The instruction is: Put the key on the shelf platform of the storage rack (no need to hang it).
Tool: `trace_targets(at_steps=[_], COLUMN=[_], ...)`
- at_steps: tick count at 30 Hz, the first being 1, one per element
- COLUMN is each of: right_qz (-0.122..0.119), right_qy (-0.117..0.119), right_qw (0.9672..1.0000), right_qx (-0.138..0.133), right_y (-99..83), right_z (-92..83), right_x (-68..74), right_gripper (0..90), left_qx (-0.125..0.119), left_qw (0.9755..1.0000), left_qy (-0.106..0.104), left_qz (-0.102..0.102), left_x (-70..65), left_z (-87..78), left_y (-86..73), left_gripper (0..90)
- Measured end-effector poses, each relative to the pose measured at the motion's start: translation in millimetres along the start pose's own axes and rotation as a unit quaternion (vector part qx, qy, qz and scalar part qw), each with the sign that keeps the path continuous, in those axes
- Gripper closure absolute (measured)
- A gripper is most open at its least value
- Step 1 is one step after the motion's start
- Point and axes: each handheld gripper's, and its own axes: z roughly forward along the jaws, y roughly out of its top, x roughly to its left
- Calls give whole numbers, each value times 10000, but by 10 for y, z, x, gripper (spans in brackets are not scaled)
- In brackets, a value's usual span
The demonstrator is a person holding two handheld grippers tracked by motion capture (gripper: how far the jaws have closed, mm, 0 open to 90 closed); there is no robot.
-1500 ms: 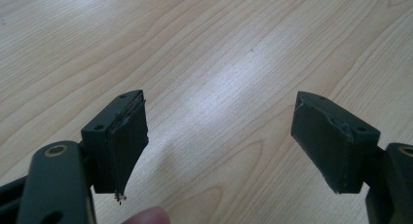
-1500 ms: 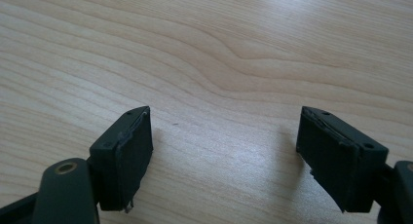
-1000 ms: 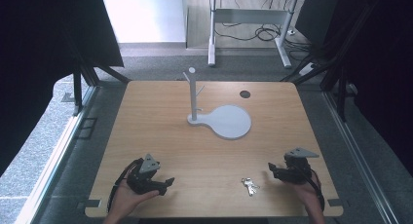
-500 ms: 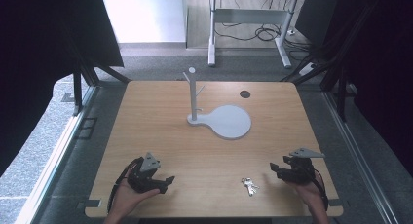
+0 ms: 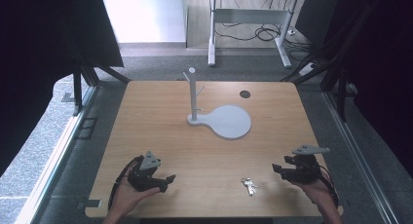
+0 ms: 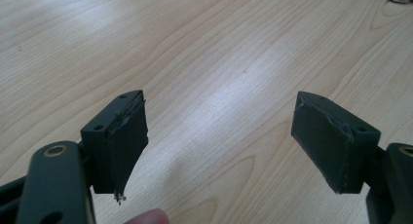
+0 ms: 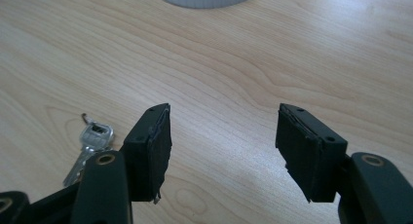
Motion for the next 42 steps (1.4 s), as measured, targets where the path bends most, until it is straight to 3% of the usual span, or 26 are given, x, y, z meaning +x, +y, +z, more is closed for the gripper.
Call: trace_targets(at_steps=[6,15,27,32,42], right_qz=[-391,-895,-1050,-1154,-1322], right_qy=[20,177,244,394,411], right_qw=[9987,9934,9889,9861,9789], right_qx=[316,699,1023,1125,1501], right_y=[191,397,471,447,388], right_z=[-63,-27,113,193,351], right_x=[135,375,533,658,825], right_gripper=[388,385,385,384,385], left_qx=[124,141,208,280,273], left_qw=[9999,9998,9996,9992,9993], left_qy=[-5,-43,-42,-109,-104], left_qz=[67,123,193,263,249], left_x=[-19,-69,-101,-160,-147], left_z=[74,100,140,200,182], left_y=[-6,3,-1,-4,-7], left_gripper=[214,215,221,221,222])
